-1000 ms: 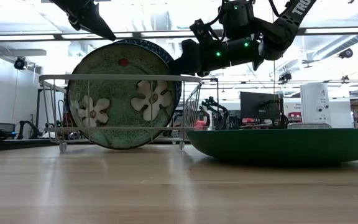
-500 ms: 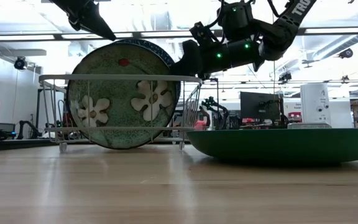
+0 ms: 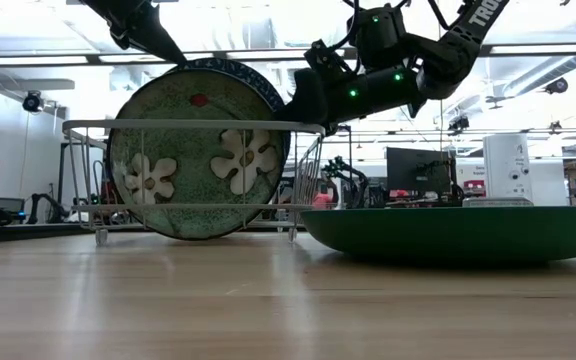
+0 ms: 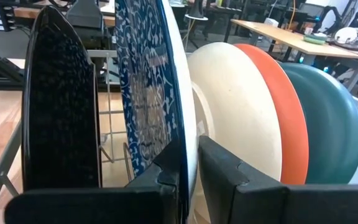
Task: Sort dishes
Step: Put the blue ceramic plate into the dish rack
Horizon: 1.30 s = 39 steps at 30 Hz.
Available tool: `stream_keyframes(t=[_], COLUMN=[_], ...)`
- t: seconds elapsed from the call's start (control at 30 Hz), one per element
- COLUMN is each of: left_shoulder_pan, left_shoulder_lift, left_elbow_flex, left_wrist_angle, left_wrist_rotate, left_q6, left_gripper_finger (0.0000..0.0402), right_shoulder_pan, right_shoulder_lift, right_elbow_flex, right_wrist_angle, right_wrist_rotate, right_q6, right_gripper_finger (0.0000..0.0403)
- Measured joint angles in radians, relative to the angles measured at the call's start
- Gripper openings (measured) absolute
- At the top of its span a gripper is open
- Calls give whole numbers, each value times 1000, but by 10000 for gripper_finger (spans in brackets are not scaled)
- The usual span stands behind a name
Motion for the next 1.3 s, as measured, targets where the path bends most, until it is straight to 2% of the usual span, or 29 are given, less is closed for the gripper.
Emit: stream_keyframes(t=[0.8, 1.3], left_shoulder_pan=[0, 0], left_shoulder_lift=[0, 0], left_elbow_flex=[0, 0], left_wrist_angle=[0, 0], left_wrist_rotate=[1, 1], left_q6=[0, -1], left_gripper_finger=[0, 0], right_shoulder_pan=[0, -1], right_shoulder_lift=[-1, -1], right_elbow_flex=[1, 1], right_wrist_angle=[-4, -10], right_wrist_rotate=[5, 9], right_q6=[18, 56], right_gripper_finger=[159, 179])
